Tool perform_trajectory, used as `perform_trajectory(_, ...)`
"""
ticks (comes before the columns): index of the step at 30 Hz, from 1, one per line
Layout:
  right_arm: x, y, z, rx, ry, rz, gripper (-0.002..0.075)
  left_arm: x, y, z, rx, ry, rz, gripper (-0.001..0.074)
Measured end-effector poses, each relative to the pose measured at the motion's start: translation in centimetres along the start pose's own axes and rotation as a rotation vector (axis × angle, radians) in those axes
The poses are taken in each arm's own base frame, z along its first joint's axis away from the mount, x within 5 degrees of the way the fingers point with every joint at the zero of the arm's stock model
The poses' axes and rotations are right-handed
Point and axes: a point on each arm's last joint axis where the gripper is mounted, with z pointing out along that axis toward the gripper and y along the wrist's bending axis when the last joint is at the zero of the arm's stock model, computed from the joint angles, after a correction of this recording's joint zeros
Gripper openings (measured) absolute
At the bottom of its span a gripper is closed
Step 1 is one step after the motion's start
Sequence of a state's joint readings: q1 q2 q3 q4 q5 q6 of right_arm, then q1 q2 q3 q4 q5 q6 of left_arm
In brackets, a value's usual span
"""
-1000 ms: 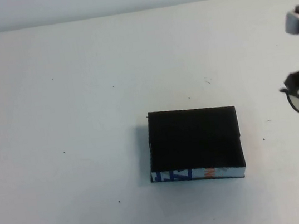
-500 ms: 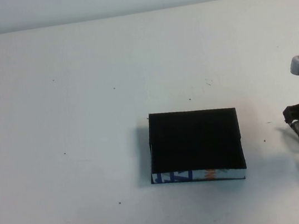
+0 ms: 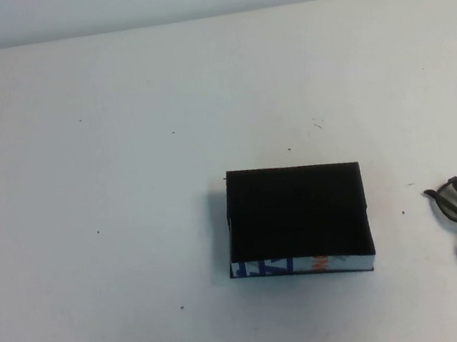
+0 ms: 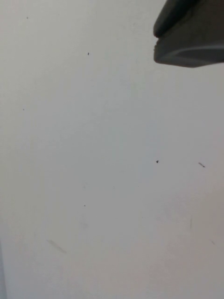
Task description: Take glasses out of glasses case
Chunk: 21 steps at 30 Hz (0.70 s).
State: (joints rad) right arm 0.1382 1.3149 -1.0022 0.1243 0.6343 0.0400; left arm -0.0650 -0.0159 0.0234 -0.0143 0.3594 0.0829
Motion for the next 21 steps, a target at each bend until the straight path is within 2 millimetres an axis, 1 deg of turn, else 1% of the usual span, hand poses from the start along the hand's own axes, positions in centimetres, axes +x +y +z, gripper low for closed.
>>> perform_trajectory(1, -0.1, 0.2, -1.8, -0.012, -0.069, -0.013, 0.0007, 0.0, 0.0, 0.0, 0.000, 0.000, 0.000, -0.0004)
perform_trajectory(3, 0.4, 0.5, -5.0, -0.031, -0.191, -0.032, -0.0006, 0.0, 0.0, 0.0, 0.000, 0.000, 0.000, -0.0004)
perform_trajectory(5, 1.5, 0.5, -7.2, -0.043, -0.280, -0.040, -0.0011, 0.0, 0.0, 0.0, 0.000, 0.000, 0.000, -0.0004)
perform_trajectory(6, 2.2, 0.4, -8.1, -0.047, -0.323, -0.044, -0.0013, 0.0, 0.0, 0.0, 0.000, 0.000, 0.000, -0.0005)
perform_trajectory(9, 4.4, 0.0, -9.8, -0.053, -0.427, -0.058, -0.0015, 0.0, 0.0, 0.0, 0.000, 0.000, 0.000, -0.0004)
perform_trajectory(11, 5.8, -0.3, -10.4, -0.056, -0.486, -0.058, -0.0015, 0.0, 0.0, 0.0, 0.000, 0.000, 0.000, -0.0004)
perform_trajectory(14, 7.3, -0.6, -10.7, -0.058, -0.520, -0.058, -0.0015, 0.0, 0.0, 0.0, 0.000, 0.000, 0.000, -0.0004)
perform_trajectory(16, 8.2, -0.8, -10.5, -0.055, -0.510, -0.063, -0.0016, 0.0, 0.0, 0.0, 0.000, 0.000, 0.000, -0.0004)
perform_trajectory(21, 9.2, -1.2, -9.5, -0.047, -0.466, -0.059, -0.0016, 0.0, 0.0, 0.0, 0.000, 0.000, 0.000, -0.0004)
